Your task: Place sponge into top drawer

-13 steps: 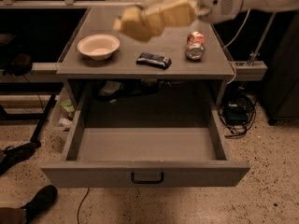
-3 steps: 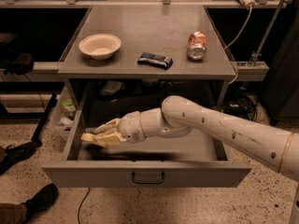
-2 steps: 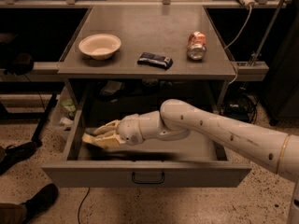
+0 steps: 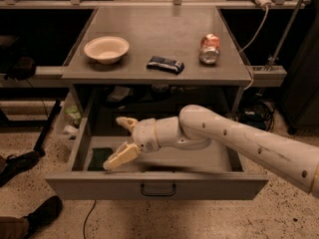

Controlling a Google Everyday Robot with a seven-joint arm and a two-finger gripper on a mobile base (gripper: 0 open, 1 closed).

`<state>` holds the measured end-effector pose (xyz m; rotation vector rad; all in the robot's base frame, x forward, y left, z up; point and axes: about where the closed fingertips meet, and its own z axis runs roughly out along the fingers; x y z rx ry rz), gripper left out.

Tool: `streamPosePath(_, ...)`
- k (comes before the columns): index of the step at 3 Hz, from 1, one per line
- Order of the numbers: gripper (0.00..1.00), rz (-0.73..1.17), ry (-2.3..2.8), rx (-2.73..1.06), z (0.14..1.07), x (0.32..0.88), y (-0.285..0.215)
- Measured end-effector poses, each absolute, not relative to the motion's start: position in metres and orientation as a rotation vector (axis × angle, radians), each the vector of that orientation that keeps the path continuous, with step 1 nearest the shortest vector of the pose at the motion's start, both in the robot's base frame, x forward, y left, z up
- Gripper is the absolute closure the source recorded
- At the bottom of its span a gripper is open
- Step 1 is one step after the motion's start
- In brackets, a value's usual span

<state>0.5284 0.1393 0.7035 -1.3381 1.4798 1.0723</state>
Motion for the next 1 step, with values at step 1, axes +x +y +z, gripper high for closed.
streamPosePath(1, 0.0, 1.069, 1.48, -1.336, 0.7046, 0.5288, 0.1375)
